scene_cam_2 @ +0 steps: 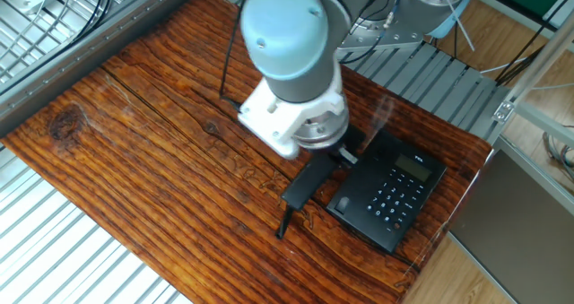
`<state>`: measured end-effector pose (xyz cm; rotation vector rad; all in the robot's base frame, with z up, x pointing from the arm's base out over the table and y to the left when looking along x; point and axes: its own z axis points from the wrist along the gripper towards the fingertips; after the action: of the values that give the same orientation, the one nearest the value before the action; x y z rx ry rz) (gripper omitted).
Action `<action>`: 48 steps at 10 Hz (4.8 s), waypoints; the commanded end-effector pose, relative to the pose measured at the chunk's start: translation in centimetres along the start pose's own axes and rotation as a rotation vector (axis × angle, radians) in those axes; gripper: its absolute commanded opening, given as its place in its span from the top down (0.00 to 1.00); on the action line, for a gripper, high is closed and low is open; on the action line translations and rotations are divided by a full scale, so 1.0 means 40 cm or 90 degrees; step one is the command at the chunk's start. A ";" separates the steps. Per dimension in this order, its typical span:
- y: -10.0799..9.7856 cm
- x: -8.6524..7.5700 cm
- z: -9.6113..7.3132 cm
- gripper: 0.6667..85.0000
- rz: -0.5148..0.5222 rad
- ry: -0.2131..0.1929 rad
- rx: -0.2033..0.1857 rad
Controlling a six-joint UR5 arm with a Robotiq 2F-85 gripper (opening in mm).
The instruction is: Place the handset of the telephone on the corresponding phone cradle
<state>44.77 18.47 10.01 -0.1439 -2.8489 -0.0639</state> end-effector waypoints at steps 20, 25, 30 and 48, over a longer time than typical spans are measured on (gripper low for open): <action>0.209 0.107 0.020 0.81 -0.024 -0.027 -0.015; 0.193 0.089 0.019 0.79 -0.066 -0.045 0.002; 0.169 0.202 0.116 0.79 -0.025 -0.012 0.040; 0.150 0.148 0.116 0.76 -0.005 0.045 0.058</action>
<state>38.48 24.76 7.38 -0.0945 -2.7939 0.0719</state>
